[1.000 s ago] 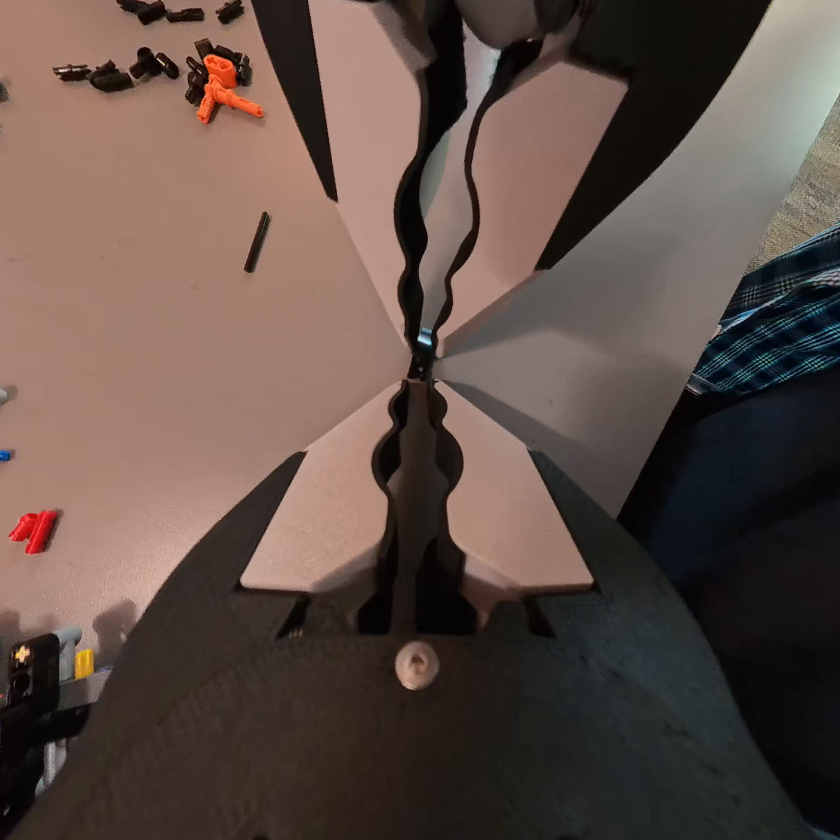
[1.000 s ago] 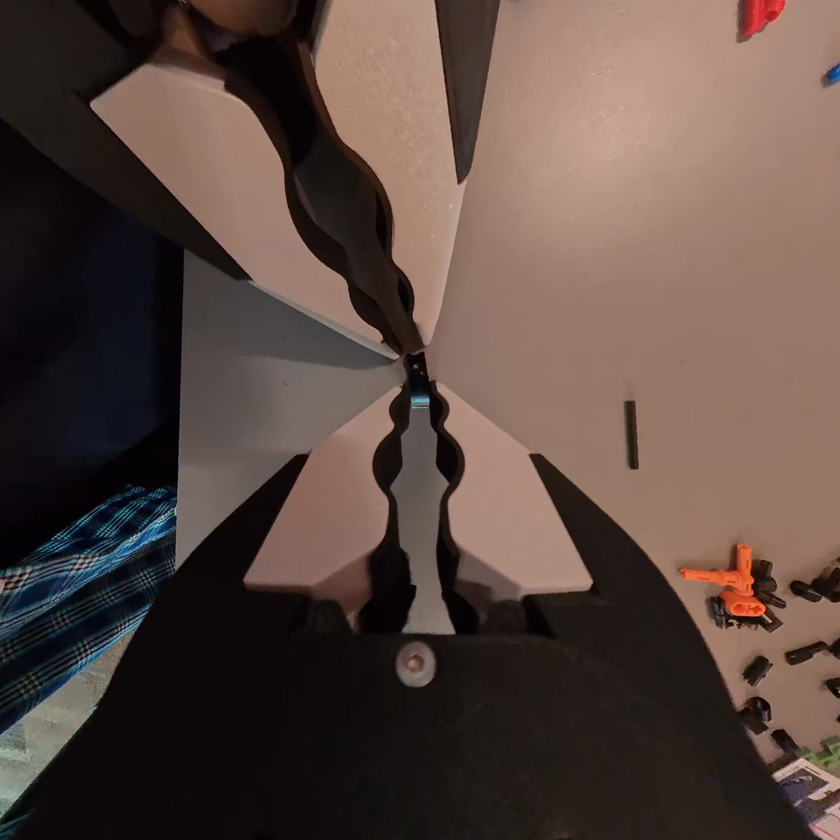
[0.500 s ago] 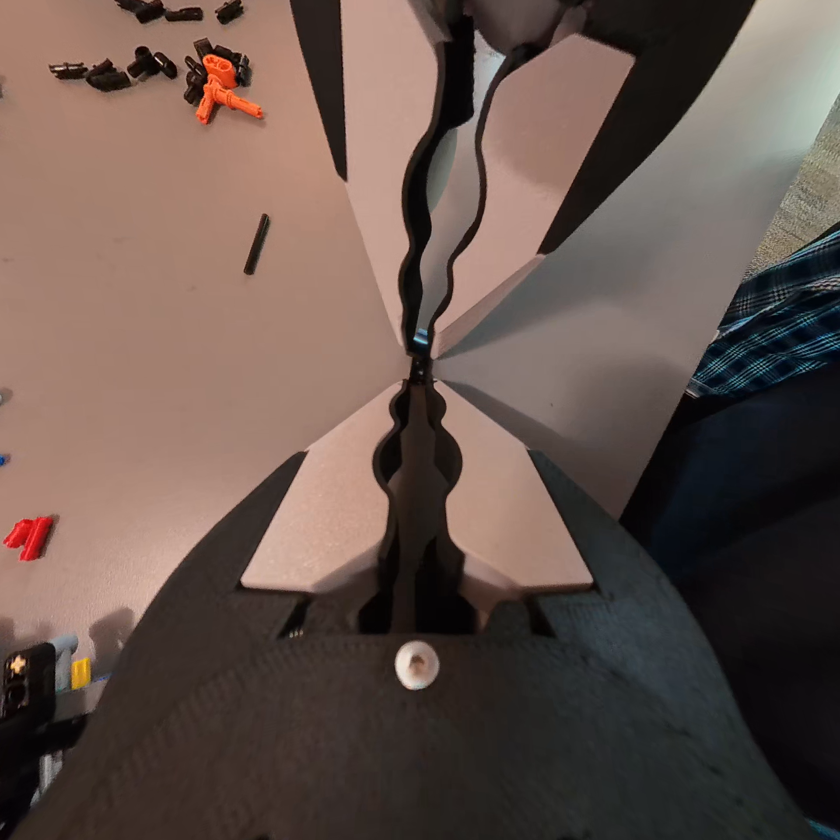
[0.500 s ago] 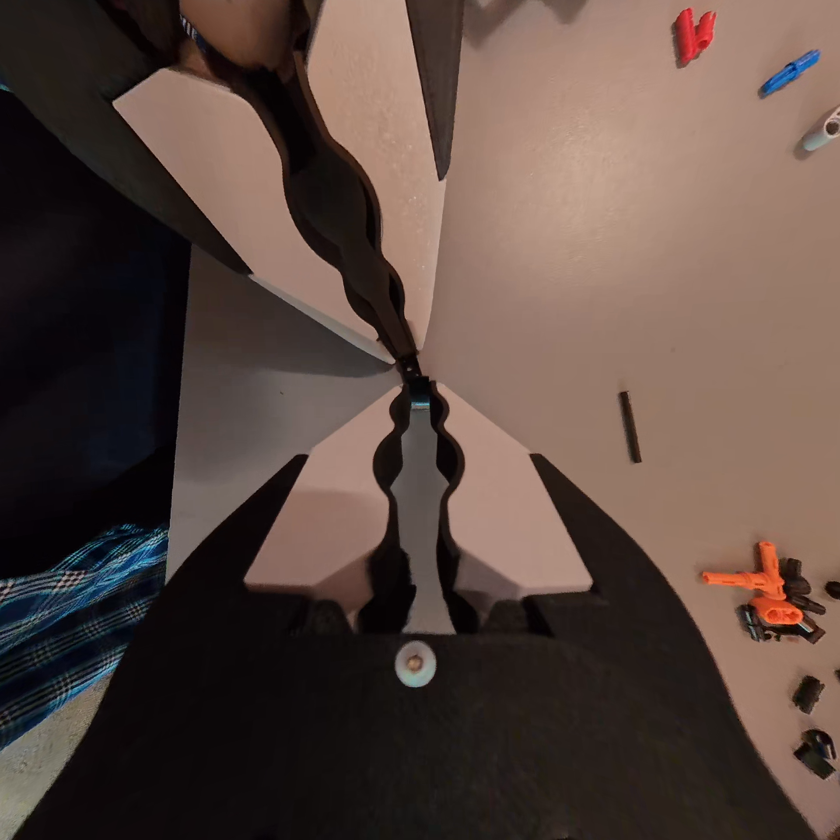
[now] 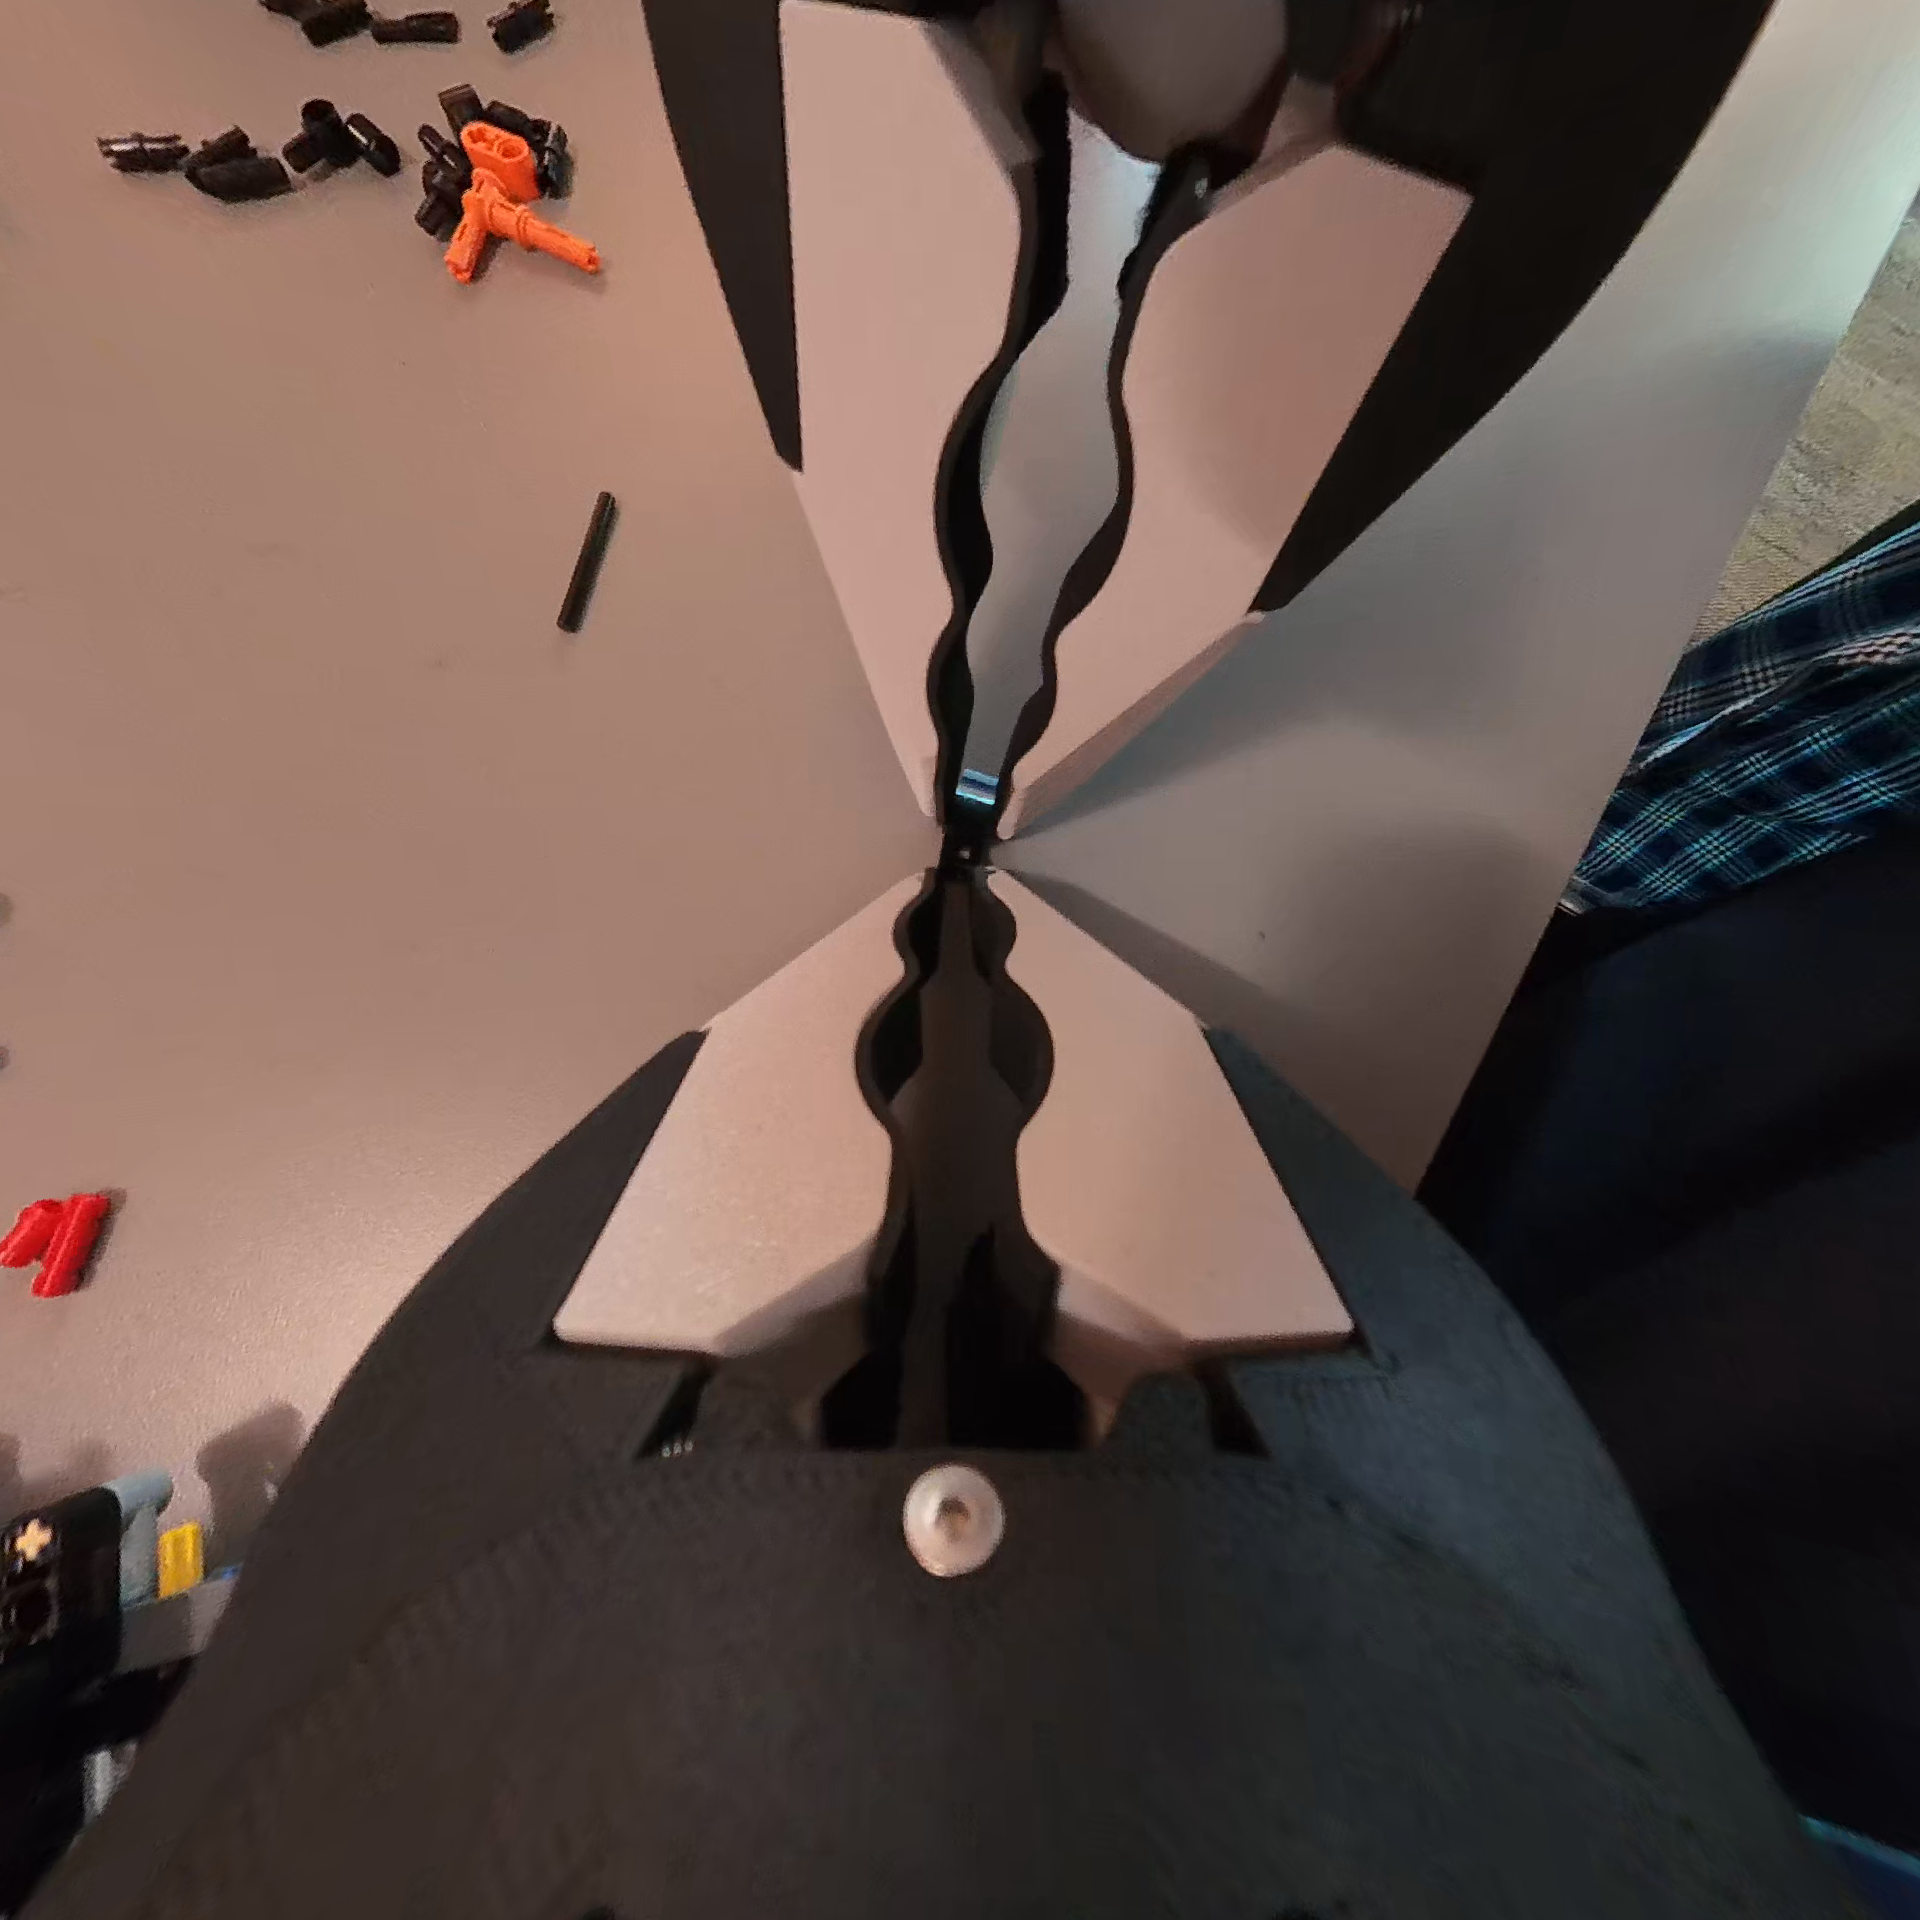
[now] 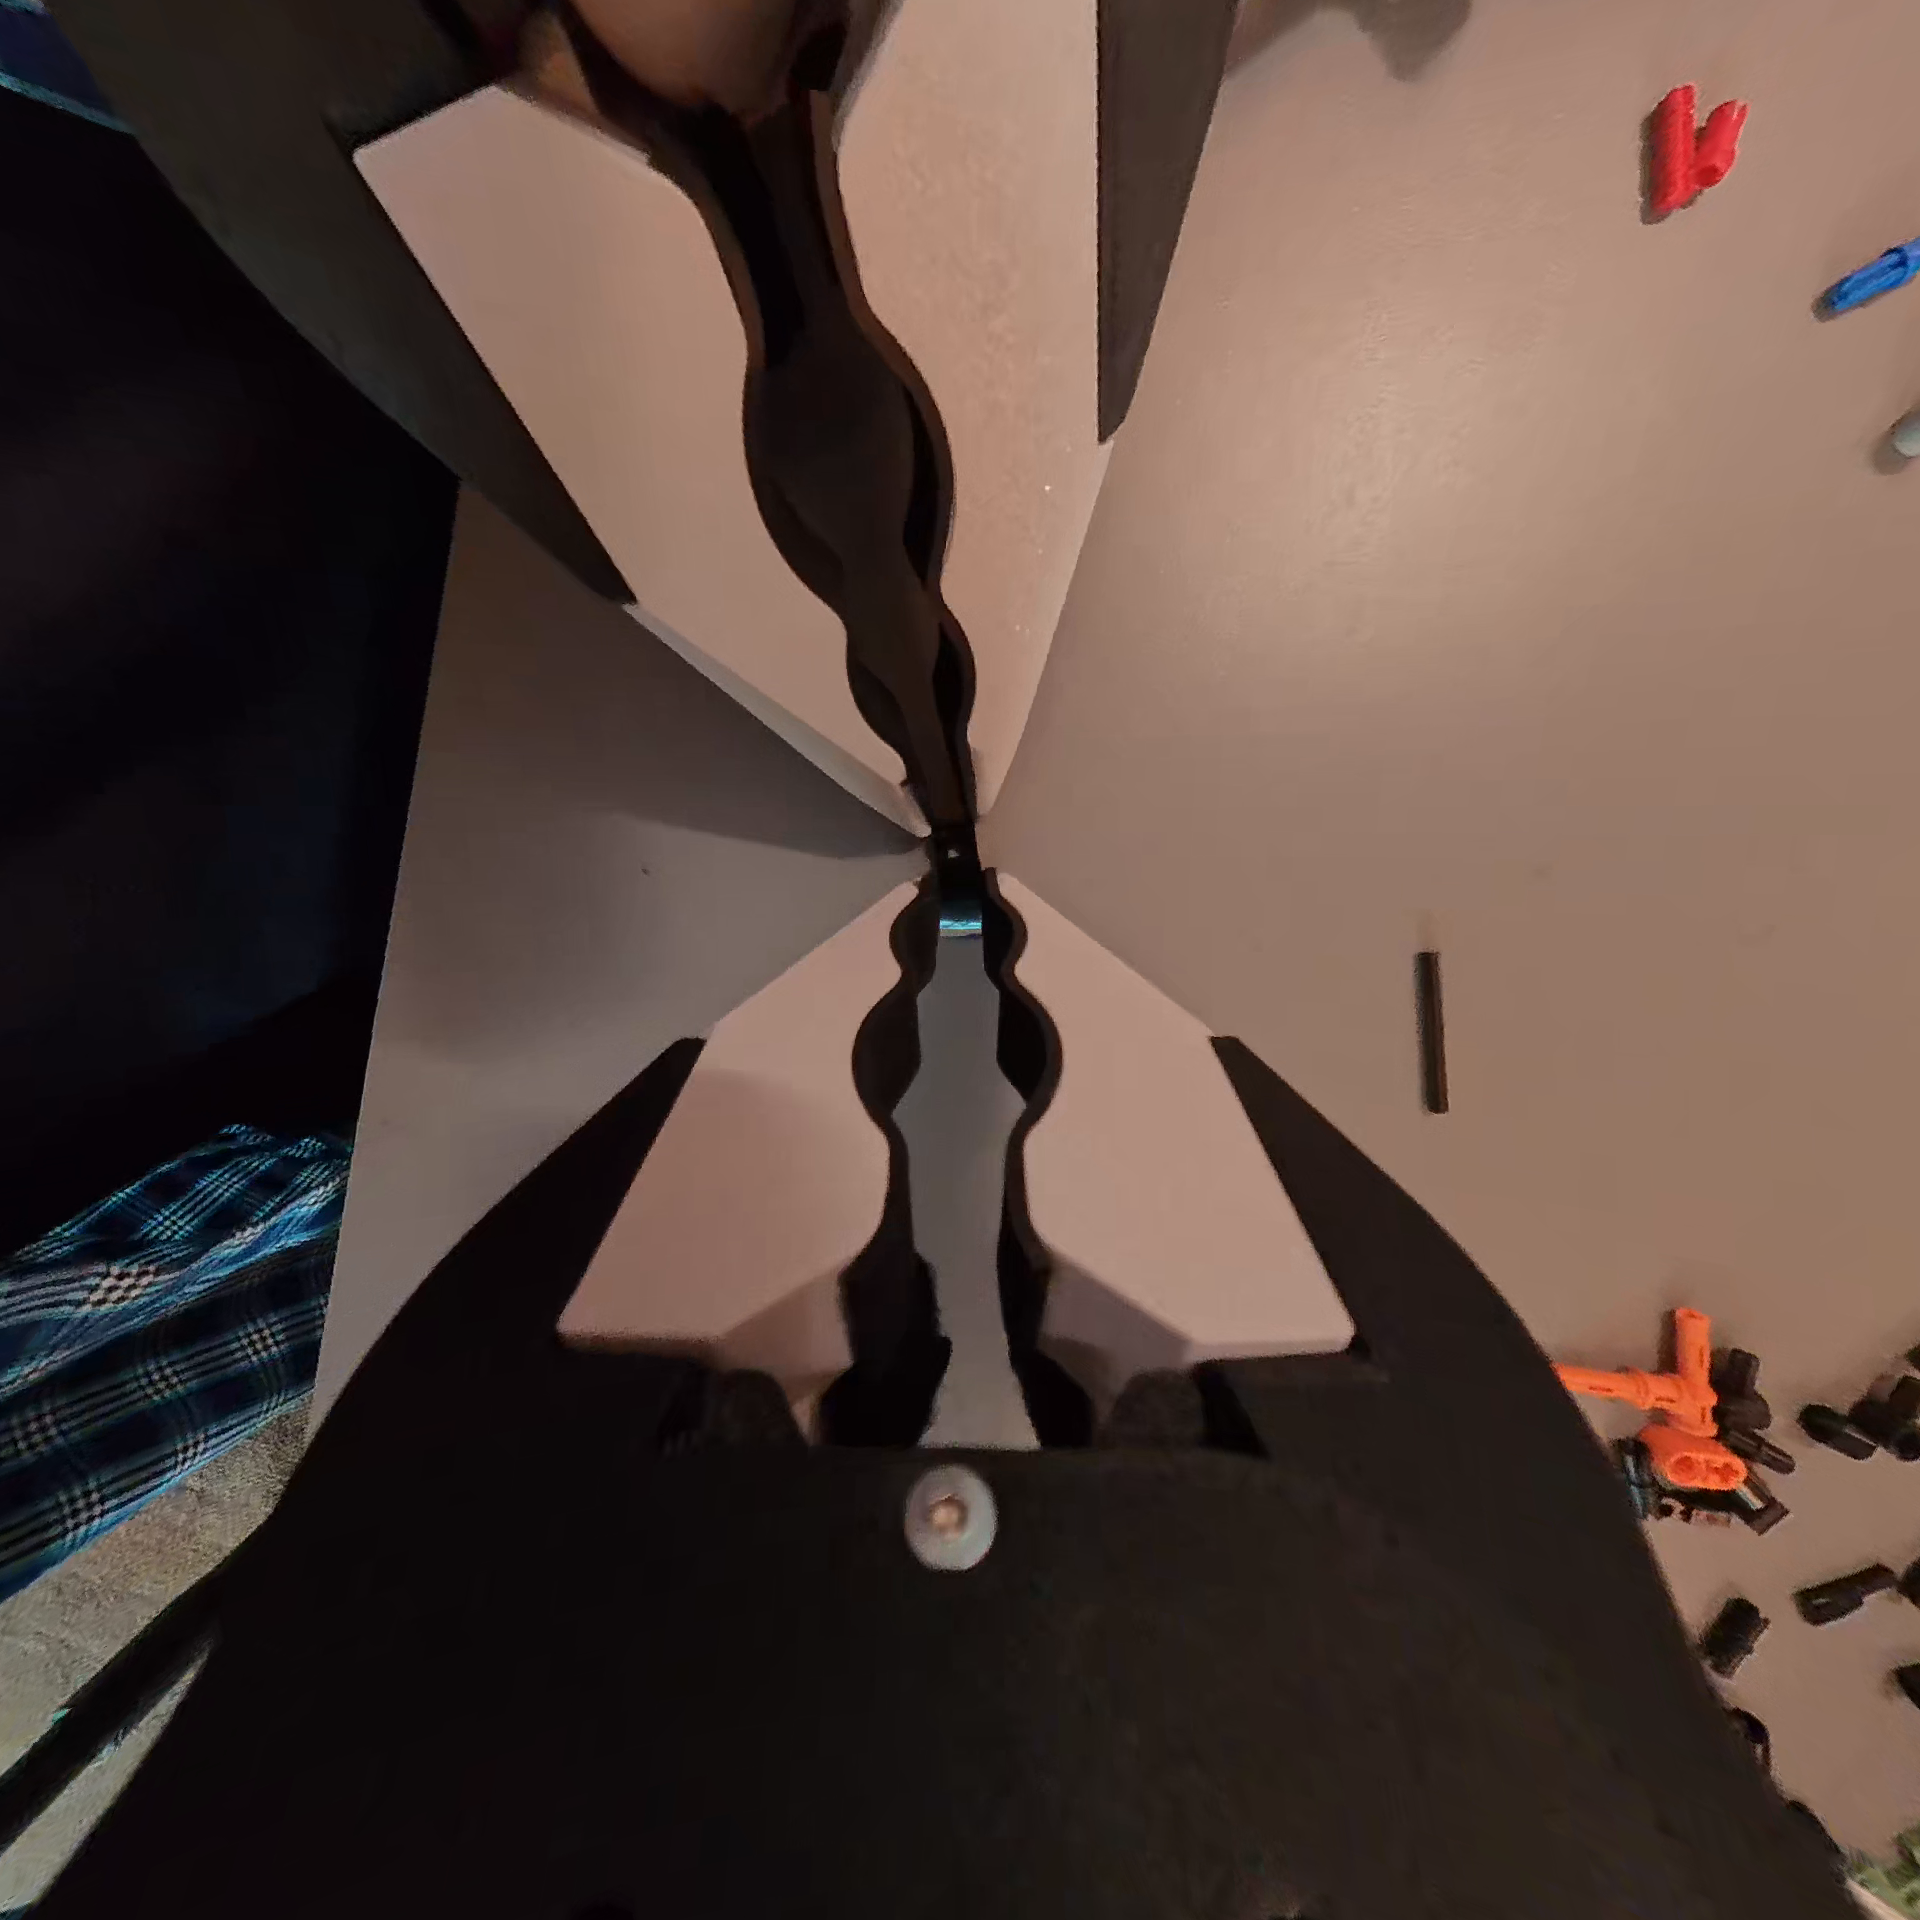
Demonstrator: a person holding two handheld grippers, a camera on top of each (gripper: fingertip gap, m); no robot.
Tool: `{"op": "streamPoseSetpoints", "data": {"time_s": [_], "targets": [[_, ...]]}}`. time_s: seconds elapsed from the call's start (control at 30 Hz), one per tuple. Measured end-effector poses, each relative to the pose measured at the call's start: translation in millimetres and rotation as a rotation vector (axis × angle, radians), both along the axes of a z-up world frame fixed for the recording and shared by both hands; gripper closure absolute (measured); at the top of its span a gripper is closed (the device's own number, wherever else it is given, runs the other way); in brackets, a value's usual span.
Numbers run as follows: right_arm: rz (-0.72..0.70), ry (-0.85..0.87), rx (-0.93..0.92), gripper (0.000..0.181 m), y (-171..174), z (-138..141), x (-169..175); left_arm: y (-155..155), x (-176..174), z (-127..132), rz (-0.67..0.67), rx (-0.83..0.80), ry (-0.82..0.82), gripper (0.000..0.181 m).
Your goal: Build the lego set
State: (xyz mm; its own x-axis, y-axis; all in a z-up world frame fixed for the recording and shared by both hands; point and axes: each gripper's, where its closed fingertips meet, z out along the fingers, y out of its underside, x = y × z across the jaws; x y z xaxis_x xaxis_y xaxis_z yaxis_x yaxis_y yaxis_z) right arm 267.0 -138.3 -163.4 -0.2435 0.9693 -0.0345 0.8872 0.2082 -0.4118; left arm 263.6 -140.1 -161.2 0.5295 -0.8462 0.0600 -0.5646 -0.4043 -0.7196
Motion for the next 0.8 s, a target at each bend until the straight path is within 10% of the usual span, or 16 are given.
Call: {"op": "streamPoseSetpoints", "data": {"time_s": [0.8], "targets": [[0.13, -0.027, 0.01, 0.176, 0.1, -0.8, 1.2, -0.5, 9.8, 5.2, -0.076, 0.134, 0.045, 0.181]]}}
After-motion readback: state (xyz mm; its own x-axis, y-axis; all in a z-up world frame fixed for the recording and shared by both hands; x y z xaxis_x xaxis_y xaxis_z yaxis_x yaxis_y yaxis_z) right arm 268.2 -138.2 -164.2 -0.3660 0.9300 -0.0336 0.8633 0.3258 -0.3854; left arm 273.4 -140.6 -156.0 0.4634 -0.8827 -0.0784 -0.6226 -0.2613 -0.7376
